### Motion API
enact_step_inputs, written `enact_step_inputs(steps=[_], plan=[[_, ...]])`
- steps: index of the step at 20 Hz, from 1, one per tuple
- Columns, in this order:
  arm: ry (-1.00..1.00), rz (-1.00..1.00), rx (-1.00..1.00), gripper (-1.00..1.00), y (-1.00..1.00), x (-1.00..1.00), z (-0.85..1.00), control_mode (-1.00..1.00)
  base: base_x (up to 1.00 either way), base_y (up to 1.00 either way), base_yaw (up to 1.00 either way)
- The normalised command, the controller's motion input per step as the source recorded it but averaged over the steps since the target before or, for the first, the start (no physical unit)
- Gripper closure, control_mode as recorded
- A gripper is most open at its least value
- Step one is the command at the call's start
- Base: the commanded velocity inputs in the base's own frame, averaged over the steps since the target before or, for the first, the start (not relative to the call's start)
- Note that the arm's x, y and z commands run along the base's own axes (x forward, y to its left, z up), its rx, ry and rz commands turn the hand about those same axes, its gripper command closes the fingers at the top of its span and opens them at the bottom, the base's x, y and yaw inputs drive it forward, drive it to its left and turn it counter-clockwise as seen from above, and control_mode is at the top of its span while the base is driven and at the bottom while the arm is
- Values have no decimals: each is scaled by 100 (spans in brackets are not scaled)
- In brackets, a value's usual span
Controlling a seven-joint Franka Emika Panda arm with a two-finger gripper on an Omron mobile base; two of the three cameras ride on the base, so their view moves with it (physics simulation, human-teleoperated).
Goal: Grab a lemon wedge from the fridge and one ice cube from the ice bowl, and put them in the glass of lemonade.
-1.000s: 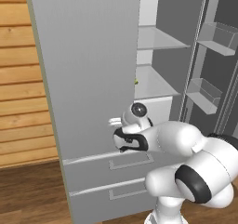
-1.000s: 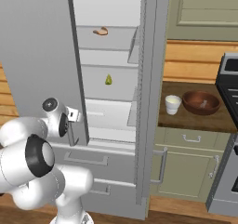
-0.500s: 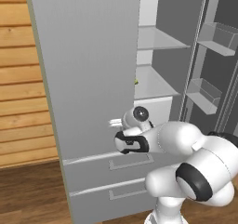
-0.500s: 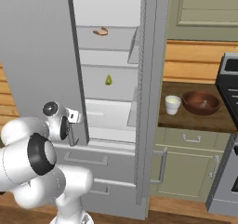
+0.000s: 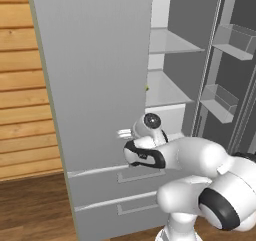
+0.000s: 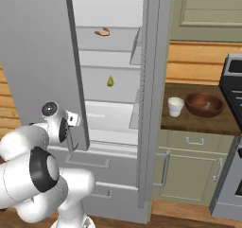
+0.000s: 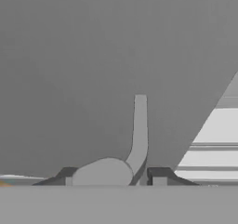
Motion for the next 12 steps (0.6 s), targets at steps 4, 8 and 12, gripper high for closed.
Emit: enact_step_inputs(steps=[4,8,12], plan=[[14,5,0,100,21,-43,41,-100,0,0,0],[10,7,0,100,33,-59,32,-100,0,0,0],[2,9,0,100,49,-81,21,-100,0,0,0]])
